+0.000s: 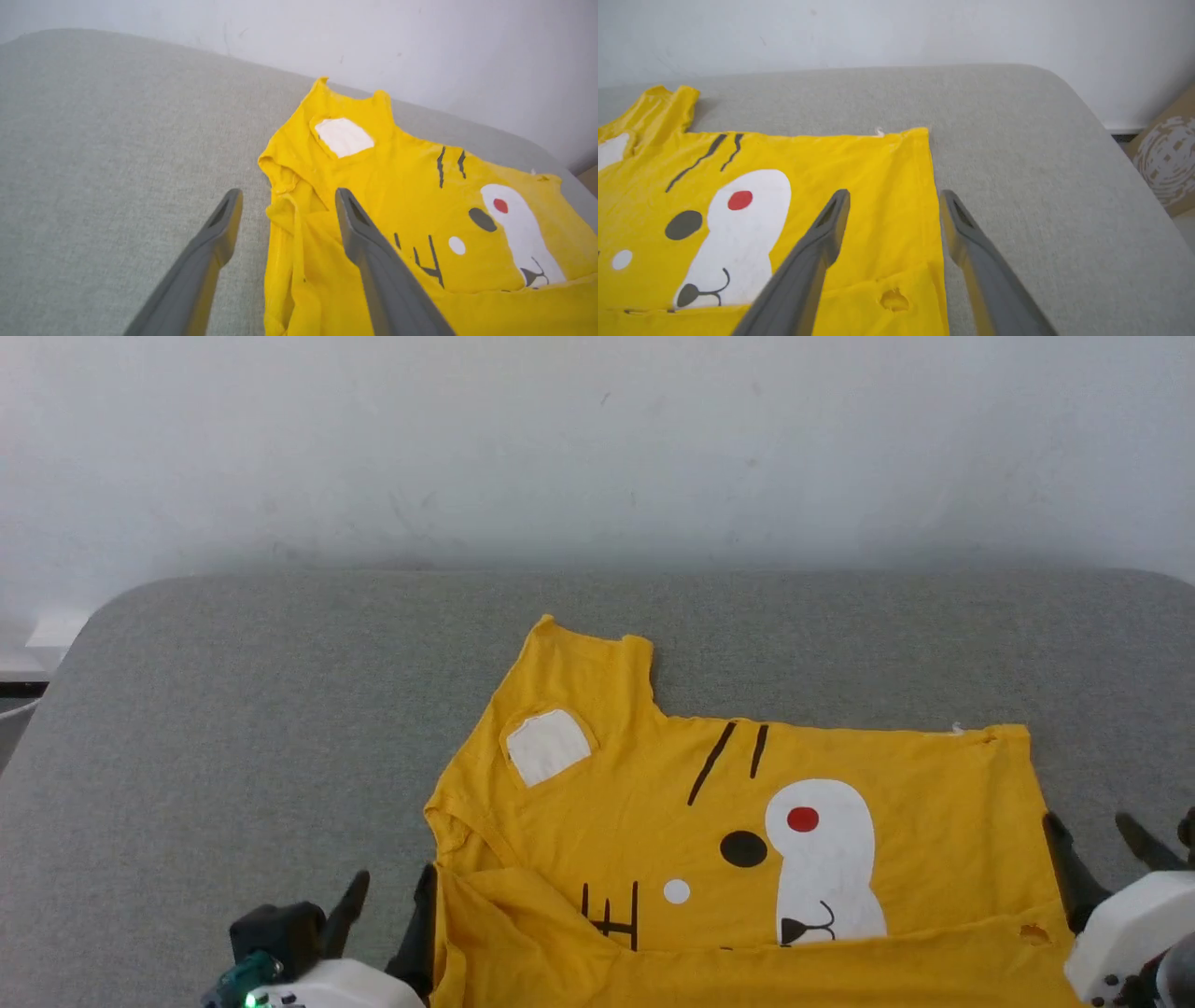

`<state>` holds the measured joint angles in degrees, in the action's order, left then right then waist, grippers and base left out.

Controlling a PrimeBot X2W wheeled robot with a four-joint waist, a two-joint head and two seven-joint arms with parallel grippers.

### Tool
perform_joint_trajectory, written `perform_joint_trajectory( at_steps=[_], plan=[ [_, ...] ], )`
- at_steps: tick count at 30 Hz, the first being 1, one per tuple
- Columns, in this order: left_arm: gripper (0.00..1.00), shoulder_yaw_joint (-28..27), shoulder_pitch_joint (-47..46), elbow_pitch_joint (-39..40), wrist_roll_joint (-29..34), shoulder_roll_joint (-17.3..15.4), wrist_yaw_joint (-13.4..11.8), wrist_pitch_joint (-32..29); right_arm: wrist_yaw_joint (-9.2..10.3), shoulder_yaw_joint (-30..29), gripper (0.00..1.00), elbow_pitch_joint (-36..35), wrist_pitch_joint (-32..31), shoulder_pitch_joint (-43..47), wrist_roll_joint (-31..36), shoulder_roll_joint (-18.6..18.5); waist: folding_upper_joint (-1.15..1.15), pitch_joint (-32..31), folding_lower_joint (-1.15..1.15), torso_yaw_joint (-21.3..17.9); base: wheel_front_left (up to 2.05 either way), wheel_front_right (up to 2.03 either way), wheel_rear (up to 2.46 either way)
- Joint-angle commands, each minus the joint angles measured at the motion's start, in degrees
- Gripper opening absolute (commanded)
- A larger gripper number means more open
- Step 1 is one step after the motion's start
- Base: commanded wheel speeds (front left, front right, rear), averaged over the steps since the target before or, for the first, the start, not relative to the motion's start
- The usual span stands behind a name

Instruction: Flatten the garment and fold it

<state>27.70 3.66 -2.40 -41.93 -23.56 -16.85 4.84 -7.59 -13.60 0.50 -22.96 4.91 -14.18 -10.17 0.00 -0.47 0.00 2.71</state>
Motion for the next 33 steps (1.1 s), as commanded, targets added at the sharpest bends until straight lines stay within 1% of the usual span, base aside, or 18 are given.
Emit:
perform_joint_trajectory(
  at_steps=[1,4,7,9,12,13,15,17,18,20,22,23,24,28,33],
  plan=[
    [1.00,-0.94,-1.74,0.83,1.36,-0.12,1.24,3.42,0.10,2.49,1.00,-2.60,4.89,-0.88,0.04,-1.39,0.00,-0.14,0.00,-0.52,0.00,0.00,0.00],
    [1.00,-1.89,-3.64,1.86,3.82,-0.49,2.89,7.94,0.10,3.37,1.00,-5.00,11.54,-1.03,-0.33,-0.73,0.00,0.23,0.00,-1.40,0.00,0.00,0.00],
    [1.00,-4.10,-5.81,3.64,5.45,0.60,4.04,9.67,0.10,3.29,1.00,-6.93,16.76,-1.17,-0.54,1.11,0.00,1.42,0.00,-2.18,0.00,0.00,0.00],
    [1.00,-5.82,-7.49,4.69,6.56,1.30,4.38,9.98,0.10,3.07,1.00,-8.45,18.79,-1.17,-0.97,2.90,0.00,2.72,0.00,-2.95,0.00,0.00,0.00],
    [1.00,-5.82,-10.54,4.81,8.99,0.55,4.70,9.76,0.10,4.19,1.00,-10.24,20.08,-1.49,-0.75,3.76,0.00,5.04,0.00,-4.68,0.00,0.00,0.00],
    [1.00,-5.60,-11.81,4.21,9.10,0.22,4.77,8.40,0.10,4.55,1.00,-10.72,20.19,-1.62,-0.73,3.96,0.00,5.83,0.00,-5.23,0.00,0.00,0.00],
    [1.00,-4.66,-15.52,2.22,9.54,-0.74,4.89,3.74,0.10,4.70,1.00,-11.66,20.20,-1.86,-0.73,4.22,0.00,7.57,0.00,-5.96,0.00,0.00,0.00],
    [1.00,-3.55,-20.50,-0.76,10.09,-2.29,6.00,-1.60,0.10,4.64,1.00,-12.38,20.35,-2.55,-0.94,4.63,0.00,9.48,0.00,-6.95,0.00,0.00,0.00],
    [1.00,-2.69,-23.15,-2.13,10.77,-3.44,6.89,-4.47,0.10,5.16,1.00,-12.63,20.37,-3.08,-0.95,4.84,0.00,10.53,0.00,-7.79,0.00,0.00,0.00],
    [1.00,-1.82,-28.33,-4.36,10.97,-4.72,8.68,-9.26,0.10,6.35,1.00,-12.81,20.41,-4.20,-1.09,5.40,0.00,12.56,0.00,-9.51,0.00,0.00,0.00],
    [1.00,-0.52,-33.54,-6.82,11.26,-6.14,10.98,-14.68,0.10,7.36,1.00,-12.66,20.73,-5.30,-1.35,5.86,0.00,14.79,0.00,-11.13,0.00,0.00,0.00],
    [1.00,-0.12,-35.90,-8.69,11.01,-6.57,11.60,-17.96,0.10,7.56,1.00,-12.40,21.21,-5.91,-1.61,6.07,0.00,15.71,0.00,-11.82,0.00,0.00,0.00],
    [1.00,0.76,-38.28,-10.25,11.10,-7.43,12.92,-21.39,0.10,7.90,1.00,-12.05,21.72,-6.51,-1.86,6.26,0.00,16.78,0.00,-12.76,0.00,0.00,0.00],
    [1.00,1.93,-46.87,-15.46,10.49,-8.68,16.58,-29.65,0.10,9.28,1.00,-9.13,23.76,-8.20,-1.38,6.75,0.00,20.19,0.00,-15.74,0.00,0.00,0.00],
    [1.00,2.16,-54.65,-22.20,7.61,-10.02,19.57,-41.27,0.10,10.86,1.00,-5.91,25.93,-10.06,-2.17,7.10,0.00,23.78,0.00,-19.14,0.00,0.00,0.00]
  ],
)
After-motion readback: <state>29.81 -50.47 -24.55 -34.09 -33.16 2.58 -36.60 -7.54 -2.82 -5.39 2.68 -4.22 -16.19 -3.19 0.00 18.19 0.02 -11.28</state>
